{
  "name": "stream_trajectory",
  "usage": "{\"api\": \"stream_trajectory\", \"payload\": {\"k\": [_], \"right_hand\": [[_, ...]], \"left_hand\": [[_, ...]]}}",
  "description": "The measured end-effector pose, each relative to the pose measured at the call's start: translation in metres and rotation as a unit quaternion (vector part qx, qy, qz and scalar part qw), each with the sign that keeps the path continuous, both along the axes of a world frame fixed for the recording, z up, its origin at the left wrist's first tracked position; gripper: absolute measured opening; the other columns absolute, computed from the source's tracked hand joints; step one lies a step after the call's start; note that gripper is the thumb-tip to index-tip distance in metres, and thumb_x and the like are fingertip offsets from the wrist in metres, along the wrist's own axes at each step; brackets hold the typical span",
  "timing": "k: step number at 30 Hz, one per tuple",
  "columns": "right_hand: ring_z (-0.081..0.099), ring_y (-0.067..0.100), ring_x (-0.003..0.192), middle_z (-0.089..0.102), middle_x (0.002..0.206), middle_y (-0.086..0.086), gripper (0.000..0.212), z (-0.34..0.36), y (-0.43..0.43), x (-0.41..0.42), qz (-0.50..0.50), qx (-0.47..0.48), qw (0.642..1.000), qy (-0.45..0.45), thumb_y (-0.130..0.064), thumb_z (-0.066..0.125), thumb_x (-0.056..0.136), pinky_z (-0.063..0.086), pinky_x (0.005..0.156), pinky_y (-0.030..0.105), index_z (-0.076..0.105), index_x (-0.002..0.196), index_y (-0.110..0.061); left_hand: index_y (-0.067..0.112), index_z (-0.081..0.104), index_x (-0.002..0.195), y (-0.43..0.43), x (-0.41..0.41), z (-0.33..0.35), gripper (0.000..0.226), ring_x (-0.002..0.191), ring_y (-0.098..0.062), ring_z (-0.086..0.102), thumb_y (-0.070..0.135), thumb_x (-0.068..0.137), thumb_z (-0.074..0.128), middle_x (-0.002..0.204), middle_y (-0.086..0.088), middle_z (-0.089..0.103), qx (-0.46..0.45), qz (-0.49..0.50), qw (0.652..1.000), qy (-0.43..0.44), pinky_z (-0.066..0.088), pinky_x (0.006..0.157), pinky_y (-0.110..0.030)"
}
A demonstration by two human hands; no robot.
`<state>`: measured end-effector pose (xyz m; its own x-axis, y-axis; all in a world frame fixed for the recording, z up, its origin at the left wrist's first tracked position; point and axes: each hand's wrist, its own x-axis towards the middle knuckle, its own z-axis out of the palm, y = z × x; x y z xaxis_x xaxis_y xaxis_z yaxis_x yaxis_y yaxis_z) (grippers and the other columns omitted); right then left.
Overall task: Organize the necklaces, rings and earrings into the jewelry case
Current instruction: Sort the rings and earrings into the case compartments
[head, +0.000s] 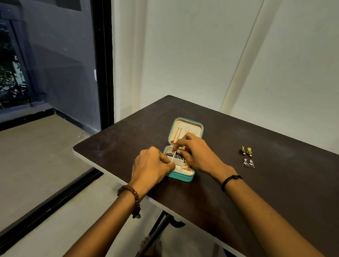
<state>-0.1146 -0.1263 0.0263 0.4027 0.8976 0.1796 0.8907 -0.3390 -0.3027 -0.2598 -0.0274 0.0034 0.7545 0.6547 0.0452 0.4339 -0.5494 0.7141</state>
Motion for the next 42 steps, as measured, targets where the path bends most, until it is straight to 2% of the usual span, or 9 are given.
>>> {"api": "stream_trajectory", "payload": {"k": [7, 13, 17, 20, 22, 28, 34, 37, 42], "right_hand": [[0.058, 0.014, 0.11, 0.059, 0.122, 0.002, 0.02, 0.002, -0.03, -0.002, -0.02, 0.099, 0.995, 0.026, -0.012, 0.064, 0.096, 0.054, 0.092, 0.029, 0.069, 0.115, -0.018], [0.06, 0.004, 0.091, 0.063, 0.109, -0.004, 0.015, 0.002, -0.071, -0.001, -0.03, 0.148, 0.989, 0.006, -0.018, 0.067, 0.094, 0.046, 0.075, 0.008, 0.072, 0.109, -0.018], [0.06, 0.003, 0.087, 0.064, 0.102, -0.006, 0.014, 0.0, -0.108, 0.007, -0.057, 0.164, 0.985, -0.01, -0.015, 0.069, 0.092, 0.041, 0.074, 0.005, 0.073, 0.105, -0.02], [0.059, 0.004, 0.085, 0.066, 0.096, -0.006, 0.015, -0.005, -0.134, 0.019, -0.105, 0.178, 0.979, -0.004, -0.012, 0.07, 0.089, 0.043, 0.075, 0.009, 0.073, 0.101, -0.02], [0.061, 0.003, 0.083, 0.067, 0.093, -0.008, 0.013, -0.011, -0.151, 0.031, -0.153, 0.194, 0.969, 0.015, -0.011, 0.071, 0.089, 0.045, 0.073, 0.01, 0.074, 0.098, -0.02], [0.064, 0.004, 0.08, 0.07, 0.092, -0.002, 0.011, -0.032, -0.183, 0.07, -0.3, 0.211, 0.924, 0.108, -0.012, 0.064, 0.094, 0.051, 0.073, 0.016, 0.07, 0.099, -0.02], [0.062, 0.003, 0.078, 0.07, 0.089, 0.0, 0.016, -0.042, -0.174, 0.095, -0.339, 0.266, 0.891, 0.145, -0.029, 0.07, 0.093, 0.045, 0.066, 0.008, 0.069, 0.098, -0.014], [0.064, 0.008, 0.081, 0.069, 0.088, 0.001, 0.022, -0.047, -0.162, 0.107, -0.35, 0.269, 0.887, 0.133, -0.037, 0.071, 0.091, 0.054, 0.075, 0.022, 0.07, 0.096, -0.016], [0.065, 0.016, 0.077, 0.067, 0.082, 0.004, 0.008, -0.053, -0.155, 0.121, -0.344, 0.253, 0.898, 0.107, -0.027, 0.071, 0.088, 0.058, 0.082, 0.04, 0.075, 0.092, -0.022]], "left_hand": [[0.027, 0.07, 0.106, -0.017, -0.008, 0.011, 0.029, 0.101, -0.012, 0.067, 0.041, 0.082, 0.079, 0.115, 0.001, 0.071, 0.037, 0.045, 0.998, -0.038, 0.061, 0.074, -0.031], [0.028, 0.073, 0.106, -0.052, 0.006, 0.032, 0.025, 0.109, -0.017, 0.065, 0.038, 0.083, 0.078, 0.122, 0.0, 0.068, 0.037, 0.019, 0.995, -0.086, 0.056, 0.077, -0.03], [0.026, 0.073, 0.093, -0.088, 0.031, 0.039, 0.015, 0.084, -0.01, 0.068, 0.037, 0.083, 0.077, 0.08, 0.006, 0.071, -0.021, -0.043, 0.99, -0.129, 0.058, 0.077, -0.034], [0.024, 0.073, 0.086, -0.111, 0.057, 0.035, 0.01, 0.075, -0.009, 0.068, 0.034, 0.084, 0.077, 0.071, 0.007, 0.07, -0.059, -0.07, 0.988, -0.128, 0.058, 0.071, -0.031], [0.024, 0.074, 0.087, -0.124, 0.076, 0.025, 0.006, 0.078, -0.009, 0.068, 0.03, 0.085, 0.074, 0.076, 0.006, 0.072, -0.064, -0.083, 0.989, -0.106, 0.054, 0.07, -0.025], [0.017, 0.067, 0.109, -0.142, 0.137, -0.006, 0.022, 0.099, -0.016, 0.066, 0.02, 0.088, 0.065, 0.097, 0.001, 0.071, -0.069, -0.08, 0.991, -0.083, 0.052, 0.092, -0.032], [0.017, 0.067, 0.116, -0.142, 0.175, -0.01, 0.033, 0.101, -0.019, 0.064, 0.038, 0.091, 0.064, 0.107, 0.0, 0.066, -0.038, -0.05, 0.991, -0.117, 0.052, 0.088, -0.035], [0.019, 0.068, 0.118, -0.136, 0.189, -0.01, 0.045, 0.103, -0.017, 0.064, 0.047, 0.083, 0.073, 0.107, 0.001, 0.067, -0.037, -0.051, 0.993, -0.096, 0.053, 0.087, -0.034], [0.029, 0.078, 0.105, -0.132, 0.199, -0.009, 0.031, 0.1, -0.014, 0.067, 0.048, 0.08, 0.074, 0.101, 0.007, 0.075, -0.031, -0.053, 0.995, -0.077, 0.053, 0.082, -0.027]]}}
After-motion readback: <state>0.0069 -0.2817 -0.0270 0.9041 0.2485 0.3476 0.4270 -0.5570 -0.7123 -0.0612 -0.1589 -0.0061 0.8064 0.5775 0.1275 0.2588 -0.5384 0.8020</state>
